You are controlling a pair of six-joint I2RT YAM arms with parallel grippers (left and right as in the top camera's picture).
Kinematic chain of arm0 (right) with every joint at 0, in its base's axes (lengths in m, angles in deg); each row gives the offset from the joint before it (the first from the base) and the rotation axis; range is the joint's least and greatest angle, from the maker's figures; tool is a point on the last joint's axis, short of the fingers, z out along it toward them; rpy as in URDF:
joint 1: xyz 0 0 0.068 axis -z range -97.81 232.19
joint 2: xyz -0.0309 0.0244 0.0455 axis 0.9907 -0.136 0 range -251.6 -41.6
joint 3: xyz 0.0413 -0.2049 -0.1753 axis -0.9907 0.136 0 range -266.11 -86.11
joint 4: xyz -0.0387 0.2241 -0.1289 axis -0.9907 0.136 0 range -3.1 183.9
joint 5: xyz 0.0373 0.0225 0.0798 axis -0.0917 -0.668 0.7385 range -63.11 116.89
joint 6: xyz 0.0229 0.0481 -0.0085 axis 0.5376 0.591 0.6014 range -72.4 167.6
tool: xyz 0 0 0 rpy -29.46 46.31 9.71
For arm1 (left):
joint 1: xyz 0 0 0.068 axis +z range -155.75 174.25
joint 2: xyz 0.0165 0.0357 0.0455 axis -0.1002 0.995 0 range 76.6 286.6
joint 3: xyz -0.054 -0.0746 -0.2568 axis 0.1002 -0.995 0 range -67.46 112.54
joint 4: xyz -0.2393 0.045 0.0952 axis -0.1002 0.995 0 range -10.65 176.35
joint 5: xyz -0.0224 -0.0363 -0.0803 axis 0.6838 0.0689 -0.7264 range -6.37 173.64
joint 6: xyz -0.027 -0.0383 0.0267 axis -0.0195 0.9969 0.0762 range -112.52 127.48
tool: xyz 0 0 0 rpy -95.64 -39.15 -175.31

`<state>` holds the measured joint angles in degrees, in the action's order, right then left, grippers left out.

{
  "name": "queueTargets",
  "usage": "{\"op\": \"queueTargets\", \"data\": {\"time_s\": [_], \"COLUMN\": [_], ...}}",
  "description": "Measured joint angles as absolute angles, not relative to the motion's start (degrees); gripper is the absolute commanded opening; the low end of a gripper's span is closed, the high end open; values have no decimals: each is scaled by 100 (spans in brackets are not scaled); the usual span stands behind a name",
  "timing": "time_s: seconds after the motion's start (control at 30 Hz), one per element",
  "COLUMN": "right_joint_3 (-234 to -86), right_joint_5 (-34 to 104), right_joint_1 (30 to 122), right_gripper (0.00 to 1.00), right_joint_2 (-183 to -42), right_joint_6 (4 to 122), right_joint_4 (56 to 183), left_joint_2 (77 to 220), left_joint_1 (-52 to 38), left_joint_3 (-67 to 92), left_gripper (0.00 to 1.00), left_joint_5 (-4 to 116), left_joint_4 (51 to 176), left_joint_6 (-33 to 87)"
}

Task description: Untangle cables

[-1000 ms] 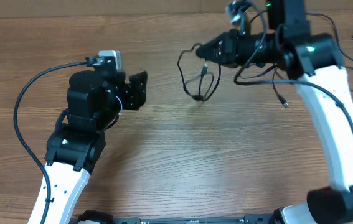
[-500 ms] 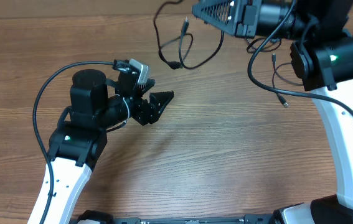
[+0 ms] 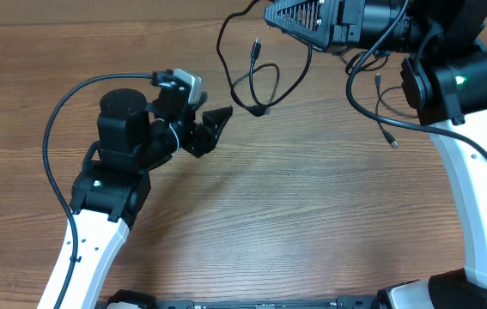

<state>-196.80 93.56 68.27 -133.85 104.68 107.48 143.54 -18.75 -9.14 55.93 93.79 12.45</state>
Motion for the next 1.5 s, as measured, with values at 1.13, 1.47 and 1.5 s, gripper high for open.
{"op": "queueTargets", "data": {"time_s": [1.13,1.47,1.5], "right_joint_3": [-19680,-19680,-19680], "right_joint_5": [9378,9216,9196], "right_joint_1": [6408,6432,6454], "right_gripper": [4,4,4], "right_joint_2": [-13385,-13385,-13385], "right_joint_6": [10905,10634,10595], "right_joint_4": [10558,10716,10746], "left_joint_2": [14809,14809,14809], "left_joint_1": [-1875,-1872,-1872], "left_joint_3": [-911,-911,-911], "left_gripper": [25,32,32], "left_joint_5": [5486,7486,7646], "left_joint_4": [8850,9296,9335], "left_joint_6": [1579,2357,2394]}}
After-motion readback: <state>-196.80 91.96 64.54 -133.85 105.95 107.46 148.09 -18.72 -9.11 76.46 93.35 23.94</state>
